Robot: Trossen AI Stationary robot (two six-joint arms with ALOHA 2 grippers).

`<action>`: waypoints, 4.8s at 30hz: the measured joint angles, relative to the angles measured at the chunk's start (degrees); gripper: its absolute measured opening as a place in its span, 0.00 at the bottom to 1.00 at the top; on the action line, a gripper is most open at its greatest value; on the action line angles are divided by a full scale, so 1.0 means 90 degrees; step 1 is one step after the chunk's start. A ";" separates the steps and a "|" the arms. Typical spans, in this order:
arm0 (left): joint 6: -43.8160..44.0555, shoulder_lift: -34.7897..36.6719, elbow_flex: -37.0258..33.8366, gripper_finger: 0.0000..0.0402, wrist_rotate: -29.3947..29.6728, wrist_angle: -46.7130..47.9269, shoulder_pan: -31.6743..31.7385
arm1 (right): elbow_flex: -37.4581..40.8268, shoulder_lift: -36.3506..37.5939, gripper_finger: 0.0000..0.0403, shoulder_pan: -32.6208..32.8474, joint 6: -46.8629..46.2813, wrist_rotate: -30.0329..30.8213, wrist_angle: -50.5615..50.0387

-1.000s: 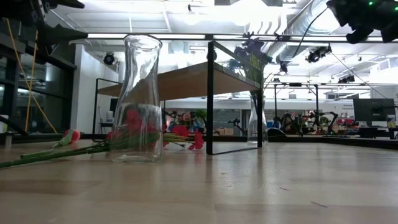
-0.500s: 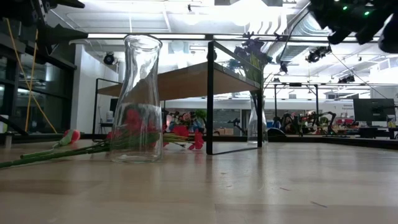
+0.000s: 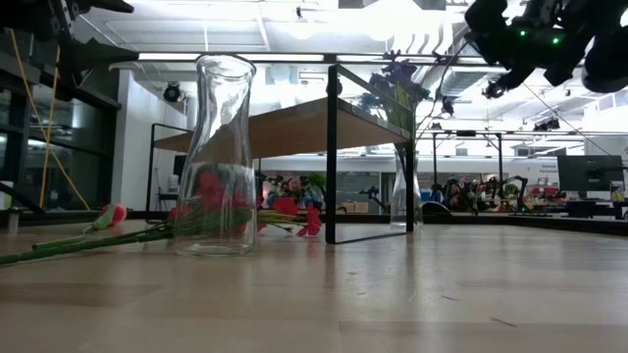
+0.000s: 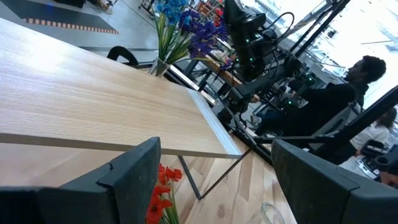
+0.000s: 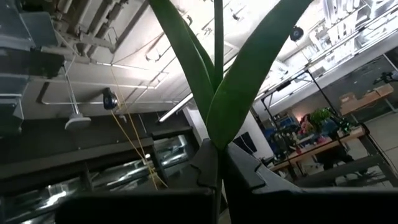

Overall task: Pick and place flowers into a vace then onto a shelf
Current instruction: Put the dark red flower into the top transparent flower vase

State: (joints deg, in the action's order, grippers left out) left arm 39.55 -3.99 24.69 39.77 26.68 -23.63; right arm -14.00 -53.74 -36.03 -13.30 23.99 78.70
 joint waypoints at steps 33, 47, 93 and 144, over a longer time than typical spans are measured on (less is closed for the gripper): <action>0.0000 0.0000 0.0002 0.84 0.0027 0.0000 0.0000 | 0.0000 -0.0697 0.00 0.0007 -0.0951 -0.0307 -0.0222; 0.0000 0.0000 0.0001 0.84 0.0066 -0.0001 0.0001 | 0.0000 -0.0699 0.00 0.0007 -0.1205 -0.0379 -0.0585; -0.0022 0.0000 0.0002 0.84 0.0160 -0.0002 -0.0001 | 0.0000 -0.1822 0.00 0.0189 -0.0512 -0.0891 0.0179; -0.0022 0.0000 0.0002 0.84 0.0158 0.0000 0.0000 | 0.0002 -0.1267 0.00 0.0189 -0.0060 -0.0884 -0.0374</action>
State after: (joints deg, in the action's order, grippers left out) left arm 39.35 -3.99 24.70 41.19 26.67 -23.63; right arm -13.98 -65.14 -34.33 -13.84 16.03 75.33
